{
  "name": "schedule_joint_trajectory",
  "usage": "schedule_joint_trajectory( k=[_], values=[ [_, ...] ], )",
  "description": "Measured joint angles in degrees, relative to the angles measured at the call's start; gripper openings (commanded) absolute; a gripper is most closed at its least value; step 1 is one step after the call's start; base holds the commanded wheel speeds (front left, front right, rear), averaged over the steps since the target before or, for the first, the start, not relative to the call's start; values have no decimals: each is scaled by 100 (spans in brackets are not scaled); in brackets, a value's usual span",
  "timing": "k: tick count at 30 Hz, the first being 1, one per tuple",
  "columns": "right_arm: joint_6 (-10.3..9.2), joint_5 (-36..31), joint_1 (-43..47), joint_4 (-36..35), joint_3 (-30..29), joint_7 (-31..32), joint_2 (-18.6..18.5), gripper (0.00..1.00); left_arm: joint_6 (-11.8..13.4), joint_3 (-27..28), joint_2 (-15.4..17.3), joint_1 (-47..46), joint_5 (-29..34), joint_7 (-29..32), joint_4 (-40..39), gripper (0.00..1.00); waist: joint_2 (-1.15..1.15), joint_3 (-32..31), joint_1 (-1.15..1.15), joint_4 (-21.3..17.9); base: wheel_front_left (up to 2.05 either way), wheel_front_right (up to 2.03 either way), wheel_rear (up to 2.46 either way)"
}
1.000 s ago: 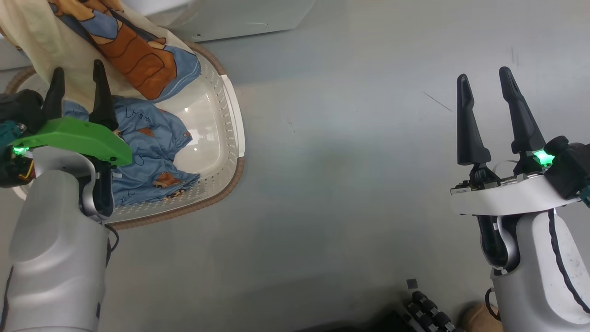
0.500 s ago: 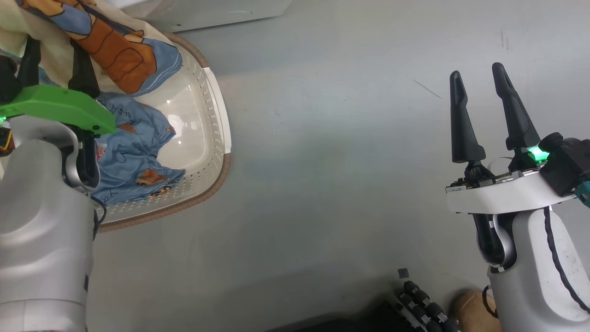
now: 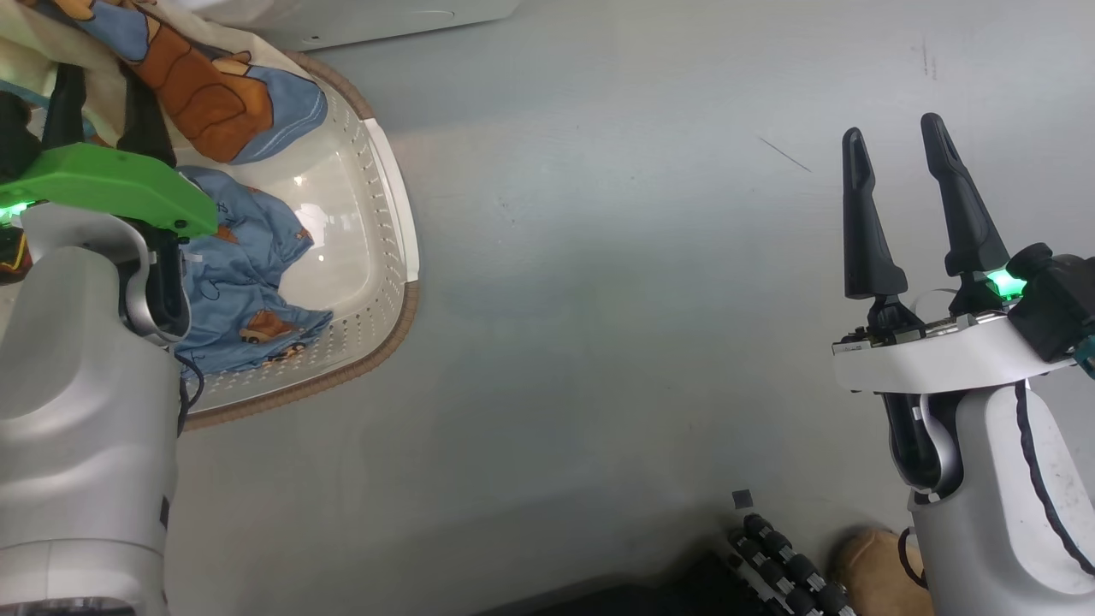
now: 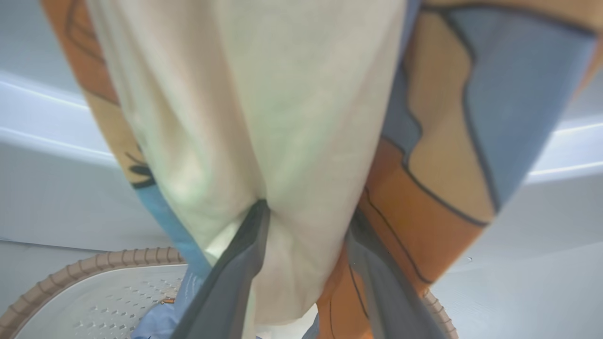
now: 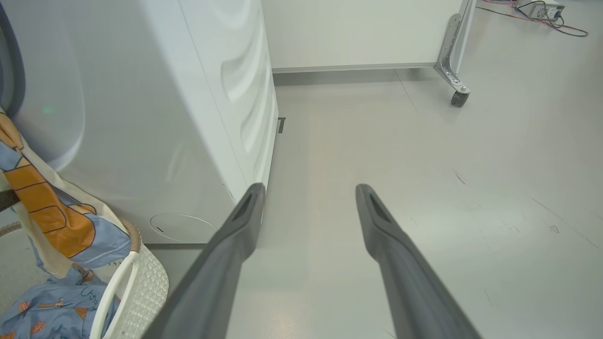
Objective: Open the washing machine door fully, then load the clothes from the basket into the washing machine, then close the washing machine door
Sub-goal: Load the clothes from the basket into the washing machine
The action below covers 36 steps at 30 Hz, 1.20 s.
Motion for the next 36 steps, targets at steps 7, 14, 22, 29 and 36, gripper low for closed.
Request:
schedule_joint_trajectory(
  k=[7, 14, 22, 29, 36],
  values=[
    [0, -12, -1, 7, -107, 0, 4, 100, 0, 164, -52, -34, -148, -47, 71, 0, 0, 12, 0, 29, 0, 0, 0],
    [0, -12, -1, 71, -153, 0, 1, 100, -24, 204, -212, -43, -275, -122, -68, 0, 0, -93, 0, 192, 0, 0, 0],
    [0, -9, -2, 177, -127, 1, 0, 100, -25, 135, -289, 61, -274, -122, -660, 0, 0, -342, 0, 421, 0, 0, 0],
    [0, 137, -2, 308, 129, 0, -4, 100, -25, -53, -265, 194, -248, -122, -1245, 0, 0, -687, 0, 554, 0, 0, 0],
    [0, 337, 0, 372, 335, 0, -7, 100, -26, 53, 213, 109, -77, -122, -1227, 0, 0, -865, 0, 445, 0, 0, 0]
  ],
)
